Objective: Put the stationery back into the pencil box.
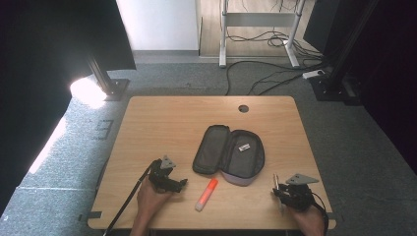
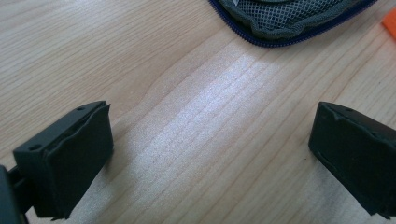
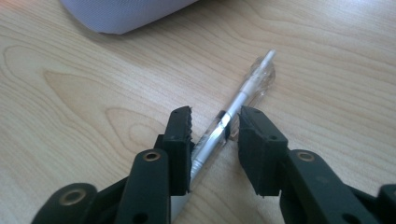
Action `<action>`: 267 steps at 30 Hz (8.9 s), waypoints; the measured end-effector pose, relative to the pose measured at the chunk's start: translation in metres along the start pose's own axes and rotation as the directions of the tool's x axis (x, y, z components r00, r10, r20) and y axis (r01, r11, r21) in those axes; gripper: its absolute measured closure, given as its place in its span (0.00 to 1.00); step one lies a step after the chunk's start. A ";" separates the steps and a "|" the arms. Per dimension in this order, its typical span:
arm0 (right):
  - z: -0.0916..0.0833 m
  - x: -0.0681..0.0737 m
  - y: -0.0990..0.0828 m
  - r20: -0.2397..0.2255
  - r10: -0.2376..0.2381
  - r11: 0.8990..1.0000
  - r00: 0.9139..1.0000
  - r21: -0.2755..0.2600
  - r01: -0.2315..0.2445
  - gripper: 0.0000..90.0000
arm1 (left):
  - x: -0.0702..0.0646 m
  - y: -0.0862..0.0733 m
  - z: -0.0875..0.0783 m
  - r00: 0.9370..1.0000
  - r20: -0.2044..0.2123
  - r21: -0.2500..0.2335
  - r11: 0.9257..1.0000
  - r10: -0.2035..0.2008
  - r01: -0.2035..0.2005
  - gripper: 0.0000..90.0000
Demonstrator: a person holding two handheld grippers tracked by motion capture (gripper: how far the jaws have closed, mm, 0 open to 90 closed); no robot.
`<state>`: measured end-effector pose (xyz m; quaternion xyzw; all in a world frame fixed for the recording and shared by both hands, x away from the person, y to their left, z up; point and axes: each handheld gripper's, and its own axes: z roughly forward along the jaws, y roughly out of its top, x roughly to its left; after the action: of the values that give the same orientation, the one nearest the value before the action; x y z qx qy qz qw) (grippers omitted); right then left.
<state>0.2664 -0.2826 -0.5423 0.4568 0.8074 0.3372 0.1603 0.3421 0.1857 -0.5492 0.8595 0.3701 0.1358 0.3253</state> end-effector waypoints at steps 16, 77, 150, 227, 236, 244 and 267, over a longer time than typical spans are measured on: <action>-0.001 -0.013 0.000 0.025 0.038 0.999 0.999 -0.008 -0.038 0.87 | 0.000 0.000 0.000 1.000 0.000 0.000 1.000 0.000 0.000 0.00; 0.015 -0.017 0.085 -0.009 0.019 0.997 1.000 -0.074 -0.019 0.87 | 0.000 0.000 0.000 1.000 0.000 0.000 1.000 0.000 0.000 0.00; 0.091 0.010 0.143 -0.053 -0.046 0.998 0.998 -0.047 0.043 0.60 | 0.000 0.000 0.000 1.000 -0.001 0.000 1.000 0.000 0.000 0.00; 0.034 -0.046 0.060 0.068 0.022 0.996 0.997 -0.082 -0.016 0.00 | 0.000 0.000 0.000 1.000 0.000 0.000 1.000 0.000 0.000 0.00; 0.045 -0.053 0.045 0.081 0.052 0.997 0.995 -0.064 -0.047 0.00 | 0.000 0.000 0.000 1.000 0.000 0.000 1.000 0.000 0.000 0.00; 0.053 -0.054 0.038 0.085 0.057 0.997 0.995 -0.048 -0.053 0.00 | 0.000 0.000 0.000 1.000 -0.001 0.000 1.000 0.000 0.000 0.00; 0.054 -0.052 0.039 0.098 0.046 0.998 0.994 -0.039 -0.043 0.00 | -0.012 0.005 -0.009 0.999 -0.018 -0.006 0.999 0.046 -0.046 0.05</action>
<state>0.3492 -0.2915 -0.5573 0.4878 0.7817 0.3326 0.2010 0.3321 0.1782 -0.5390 0.8655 0.3526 0.1523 0.3215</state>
